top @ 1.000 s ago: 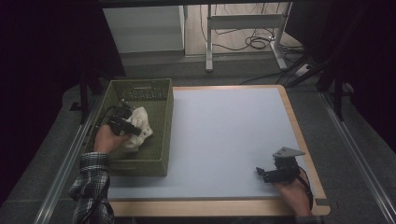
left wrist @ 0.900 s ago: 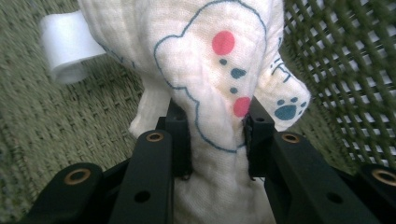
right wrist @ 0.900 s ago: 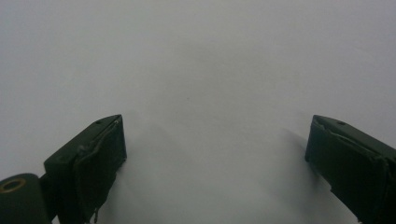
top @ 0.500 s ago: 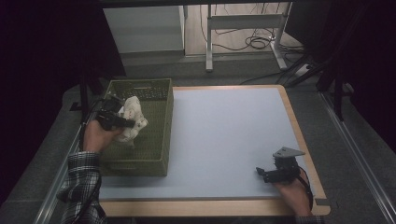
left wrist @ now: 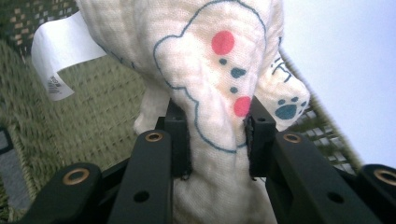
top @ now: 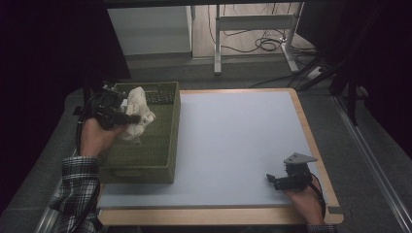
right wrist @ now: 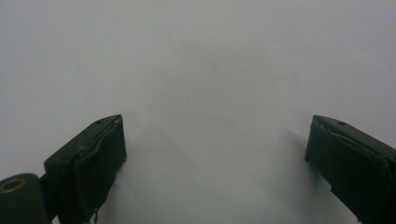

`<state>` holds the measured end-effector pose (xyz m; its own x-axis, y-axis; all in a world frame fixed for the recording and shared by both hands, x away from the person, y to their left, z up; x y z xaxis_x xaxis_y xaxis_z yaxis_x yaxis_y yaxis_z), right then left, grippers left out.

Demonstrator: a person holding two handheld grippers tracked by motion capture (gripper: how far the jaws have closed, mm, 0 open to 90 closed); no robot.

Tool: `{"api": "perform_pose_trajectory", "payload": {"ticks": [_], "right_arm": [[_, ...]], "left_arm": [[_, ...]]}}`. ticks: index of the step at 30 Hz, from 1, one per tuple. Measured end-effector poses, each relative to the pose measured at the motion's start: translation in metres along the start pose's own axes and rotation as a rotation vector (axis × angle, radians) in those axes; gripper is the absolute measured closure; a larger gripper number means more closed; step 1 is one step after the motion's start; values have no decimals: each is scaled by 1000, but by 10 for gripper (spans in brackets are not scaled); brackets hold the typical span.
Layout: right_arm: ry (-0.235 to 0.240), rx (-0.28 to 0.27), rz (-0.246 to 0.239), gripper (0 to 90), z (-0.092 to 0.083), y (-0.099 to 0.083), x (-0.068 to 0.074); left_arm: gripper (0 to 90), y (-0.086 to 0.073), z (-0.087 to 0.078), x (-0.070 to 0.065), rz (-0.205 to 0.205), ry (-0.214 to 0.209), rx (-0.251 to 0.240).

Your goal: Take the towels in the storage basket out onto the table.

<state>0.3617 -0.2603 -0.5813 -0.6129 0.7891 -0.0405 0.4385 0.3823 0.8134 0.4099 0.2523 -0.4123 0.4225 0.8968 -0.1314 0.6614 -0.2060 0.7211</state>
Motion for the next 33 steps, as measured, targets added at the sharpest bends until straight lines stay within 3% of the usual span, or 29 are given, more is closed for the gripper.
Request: {"api": "perform_pose_trajectory", "payload": {"ticks": [6,15,16,17,20,23,26,27,33], "right_arm": [[0,0,0,53,0,0,0],[1,-1,3,53,0,0,0],[0,-1,3,53,0,0,0],[0,-1,3,53,0,0,0],[0,0,2,53,0,0,0],[0,0,2,53,0,0,0],[0,0,2,53,0,0,0],[0,0,2,53,0,0,0],[0,0,3,53,0,0,0]], "left_arm": [[693,16,-9,-18,24,-23,-44],[693,35,-7,-54,68,-80,-89],[691,39,-4,-64,89,-96,-95],[689,39,-4,-64,89,-96,-95],[686,48,5,-86,130,-116,-99],[685,53,9,-97,144,-131,-103],[684,59,21,-120,179,-163,-100],[684,59,21,-120,179,-163,-100],[683,62,43,-150,219,-204,-82]]}}
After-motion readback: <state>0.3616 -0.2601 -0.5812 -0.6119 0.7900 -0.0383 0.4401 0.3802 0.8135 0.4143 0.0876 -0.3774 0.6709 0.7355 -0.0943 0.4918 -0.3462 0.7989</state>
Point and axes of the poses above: each handheld gripper's, and its own axes: z roughly forward along the jaws, y roughly out of its top, x roughly to its left, the point moved 7 cm from there along z, roughly forward along the jaws, and after that the axes turned 9 degrees about -x, right-handed, at the moved point
